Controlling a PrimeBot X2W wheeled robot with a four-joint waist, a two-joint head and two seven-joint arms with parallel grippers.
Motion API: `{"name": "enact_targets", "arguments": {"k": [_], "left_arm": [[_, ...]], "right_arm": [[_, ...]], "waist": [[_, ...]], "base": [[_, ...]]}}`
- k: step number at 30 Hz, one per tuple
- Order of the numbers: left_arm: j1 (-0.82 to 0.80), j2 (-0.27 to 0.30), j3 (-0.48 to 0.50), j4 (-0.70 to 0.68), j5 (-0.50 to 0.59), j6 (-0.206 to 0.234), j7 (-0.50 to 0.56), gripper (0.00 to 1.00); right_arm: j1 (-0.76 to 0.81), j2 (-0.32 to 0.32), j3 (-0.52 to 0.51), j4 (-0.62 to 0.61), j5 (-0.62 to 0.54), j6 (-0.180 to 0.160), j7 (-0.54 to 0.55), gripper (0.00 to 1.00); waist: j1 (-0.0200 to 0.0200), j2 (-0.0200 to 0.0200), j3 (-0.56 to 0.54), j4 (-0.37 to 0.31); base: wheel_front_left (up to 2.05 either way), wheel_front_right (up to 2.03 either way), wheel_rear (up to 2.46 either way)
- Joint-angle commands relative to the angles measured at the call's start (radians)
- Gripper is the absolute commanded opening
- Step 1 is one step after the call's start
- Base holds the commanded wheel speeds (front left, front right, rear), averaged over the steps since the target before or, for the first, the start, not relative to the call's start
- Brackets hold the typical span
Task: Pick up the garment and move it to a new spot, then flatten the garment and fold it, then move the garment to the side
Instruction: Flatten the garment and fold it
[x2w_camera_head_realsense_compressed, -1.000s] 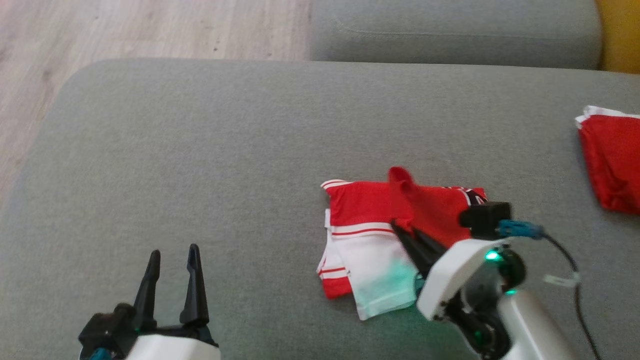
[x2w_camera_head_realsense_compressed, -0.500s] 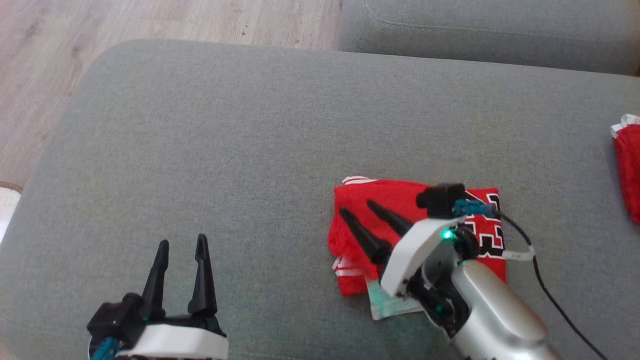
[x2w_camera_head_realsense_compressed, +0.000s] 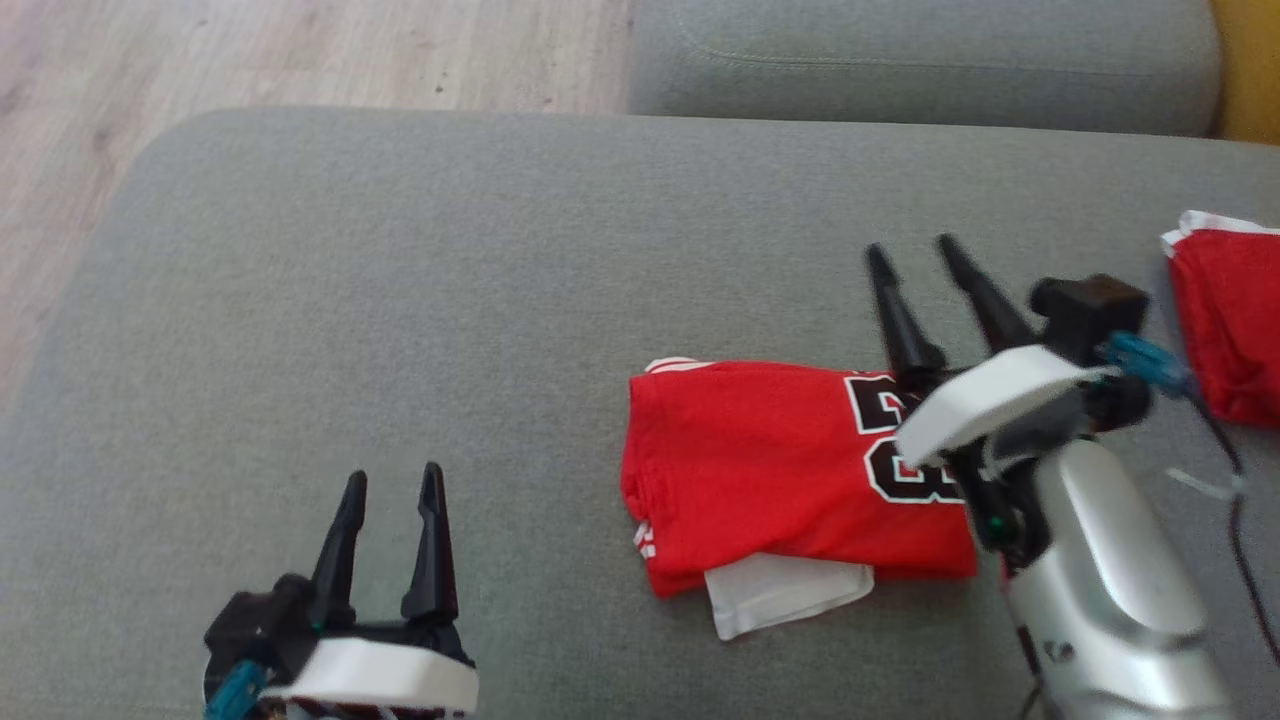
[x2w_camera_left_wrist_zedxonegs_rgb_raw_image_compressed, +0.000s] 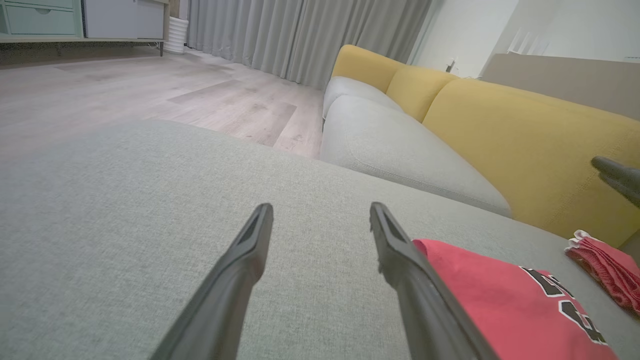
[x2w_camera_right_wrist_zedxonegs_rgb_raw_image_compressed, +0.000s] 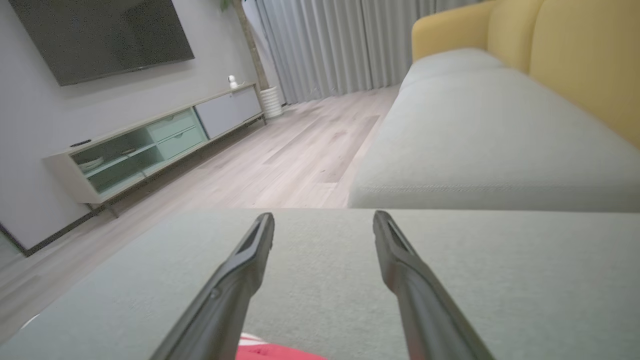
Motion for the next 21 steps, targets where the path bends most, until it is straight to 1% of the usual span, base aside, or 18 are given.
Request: {"name": "enact_targets", "arguments": {"k": [1,6,10,16,21], "left_arm": [[-0.058,0.004,0.035,-0.022,0.012,0.000,-0.012,1.00],[-0.069,-0.005,0.033,0.001,0.018,0.001,-0.014,1.00],[-0.056,-0.009,0.033,0.019,0.017,-0.002,-0.016,1.00],[-0.012,-0.015,0.036,0.032,0.018,-0.002,-0.018,1.00],[0.024,-0.013,0.057,0.031,0.019,0.001,-0.020,1.00]], "right_arm": [[-0.002,0.012,0.005,-0.049,-0.019,0.007,-0.010,1.00],[0.100,0.012,-0.076,-0.149,-0.141,0.007,-0.027,1.00],[0.208,0.012,-0.122,-0.212,-0.191,0.007,-0.048,1.00],[0.357,0.012,-0.199,-0.251,-0.173,0.007,-0.090,1.00],[0.425,0.012,-0.224,-0.252,-0.154,0.007,-0.121,1.00]], "waist": [[0.0000,-0.0001,-0.004,-0.010],[0.0000,-0.0001,-0.024,-0.034],[0.0000,-0.0001,-0.050,-0.047],[0.0000,-0.0001,-0.084,-0.055],[0.0000,-0.0001,-0.101,-0.057]], "base": [[0.00,0.00,0.00],[0.00,0.00,0.00],[0.00,0.00,0.00],[0.00,0.00,0.00],[0.00,0.00,0.00]]}}
